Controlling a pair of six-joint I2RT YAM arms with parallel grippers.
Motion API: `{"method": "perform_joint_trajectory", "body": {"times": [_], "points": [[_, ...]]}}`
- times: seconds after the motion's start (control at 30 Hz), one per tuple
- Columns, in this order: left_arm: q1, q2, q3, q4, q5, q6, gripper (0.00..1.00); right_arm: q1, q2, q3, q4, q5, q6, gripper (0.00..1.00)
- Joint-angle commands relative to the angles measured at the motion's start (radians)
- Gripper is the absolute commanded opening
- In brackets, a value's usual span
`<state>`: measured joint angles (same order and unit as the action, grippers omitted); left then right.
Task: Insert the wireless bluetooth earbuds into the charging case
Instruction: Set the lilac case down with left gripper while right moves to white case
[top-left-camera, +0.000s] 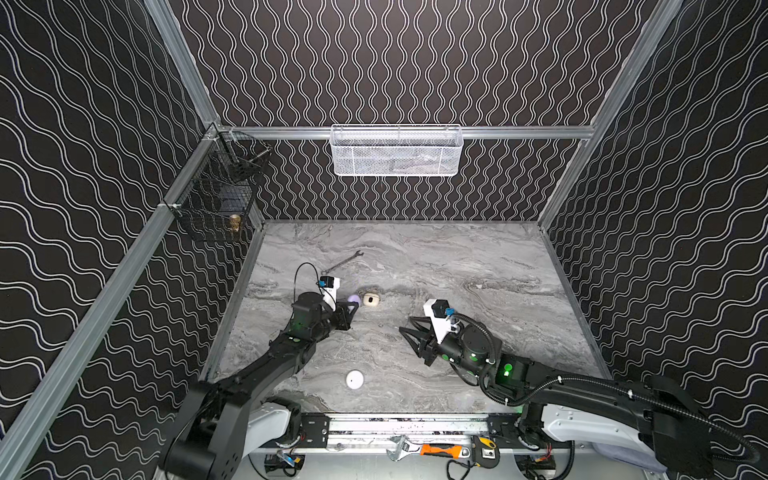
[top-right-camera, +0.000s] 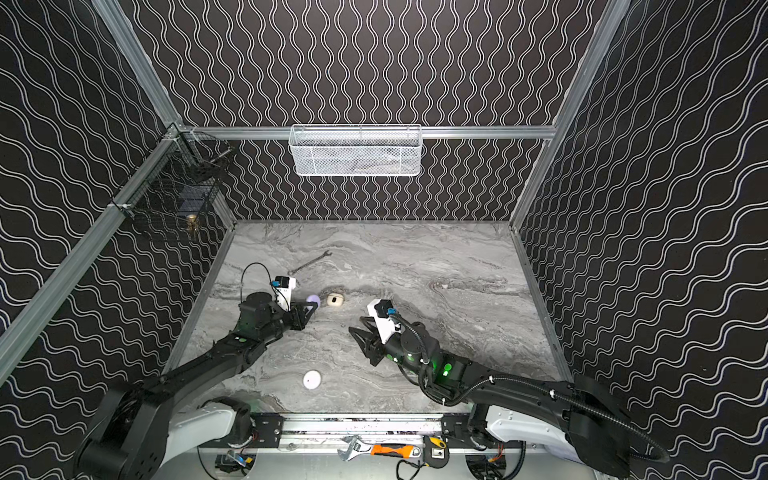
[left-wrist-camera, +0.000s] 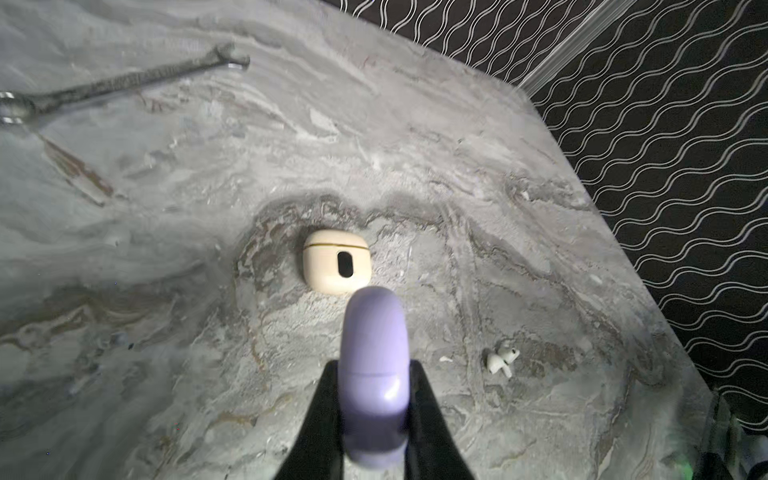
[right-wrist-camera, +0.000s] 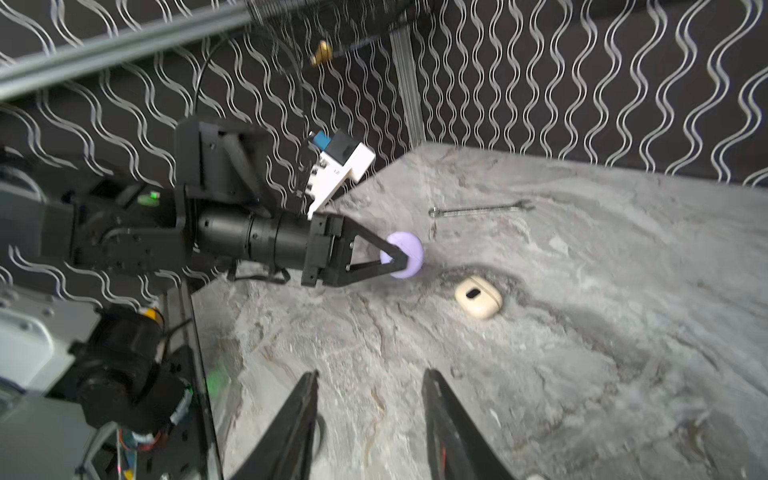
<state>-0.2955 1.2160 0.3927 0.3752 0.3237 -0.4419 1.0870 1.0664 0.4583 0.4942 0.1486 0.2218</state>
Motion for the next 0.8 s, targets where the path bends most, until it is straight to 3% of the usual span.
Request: {"method": "perform_joint_trajectory", "body": {"times": [0.0, 0.2, 0.43, 0.53, 0.6, 0.7, 0.77], "points": [[0.003, 0.063, 0.041, 0.059, 0.011, 0.012, 0.0, 0.004, 0.027, 0.019, -0.03, 0.062, 0.016, 0.45], [0.002, 0.231, 0.098, 0.093, -0.03, 0.025, 0.0, 0.029, -0.01, 0.034, -0.059, 0.005, 0.027, 0.45], [0.004, 0.389, 0.163, 0.109, -0.045, 0.034, 0.0, 0.042, -0.032, -0.011, -0.065, 0.063, 0.036, 0.46], [0.004, 0.412, 0.179, 0.106, -0.049, 0.028, 0.0, 0.045, -0.063, 0.007, -0.09, 0.036, 0.045, 0.46], [0.007, 0.424, 0.183, 0.093, -0.071, 0.024, 0.1, 0.052, -0.087, 0.01, -0.083, -0.003, 0.047, 0.46], [0.014, 0.443, 0.177, 0.102, -0.083, 0.013, 0.16, 0.062, -0.125, -0.002, -0.087, -0.041, 0.057, 0.48], [0.018, 0.445, 0.175, 0.101, -0.085, 0.002, 0.28, 0.066, -0.153, -0.014, -0.1, -0.056, 0.063, 0.5]]}}
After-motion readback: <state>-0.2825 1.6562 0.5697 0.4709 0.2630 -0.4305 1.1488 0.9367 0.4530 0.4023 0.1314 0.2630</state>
